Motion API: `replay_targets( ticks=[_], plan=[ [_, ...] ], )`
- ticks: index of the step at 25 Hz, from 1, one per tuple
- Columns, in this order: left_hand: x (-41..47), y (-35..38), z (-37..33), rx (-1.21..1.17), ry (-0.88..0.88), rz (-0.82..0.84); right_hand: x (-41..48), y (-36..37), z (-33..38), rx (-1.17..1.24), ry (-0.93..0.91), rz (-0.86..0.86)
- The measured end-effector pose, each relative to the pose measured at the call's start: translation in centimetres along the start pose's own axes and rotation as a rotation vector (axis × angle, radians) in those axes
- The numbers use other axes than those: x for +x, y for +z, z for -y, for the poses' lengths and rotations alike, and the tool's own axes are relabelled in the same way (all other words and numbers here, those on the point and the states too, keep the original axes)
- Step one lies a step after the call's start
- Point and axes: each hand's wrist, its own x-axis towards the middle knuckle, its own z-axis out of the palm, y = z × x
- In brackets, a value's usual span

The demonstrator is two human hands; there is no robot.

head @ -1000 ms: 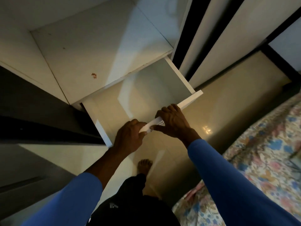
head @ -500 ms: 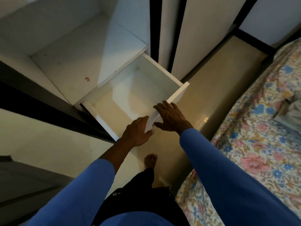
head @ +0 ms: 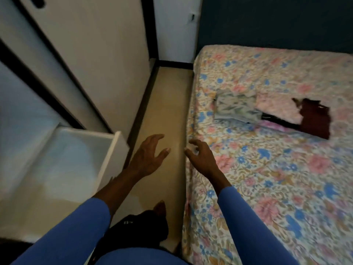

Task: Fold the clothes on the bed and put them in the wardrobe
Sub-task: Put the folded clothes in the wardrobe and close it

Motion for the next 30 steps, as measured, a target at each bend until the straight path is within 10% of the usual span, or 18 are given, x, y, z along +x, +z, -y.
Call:
replay_targets(
  ticks=[10, 19, 30],
  plan=[
    [29.6, 15.7, -6.2, -0.456, -0.320, 0.410, 18.5, -15.3, -12.8, 0.069, 0.296, -0.219],
    [55.9, 32.9, -3.4, -0.549, -0.641, 0.389, 44.4, -19.9, -28.5, -0.625, 0.390, -0.092],
    [61.7, 39.8, -8.4, -0.889, -0.835, 0.493, 47.6, -22.4, -34.9, -0.042, 0.474, -0.028]
  ],
)
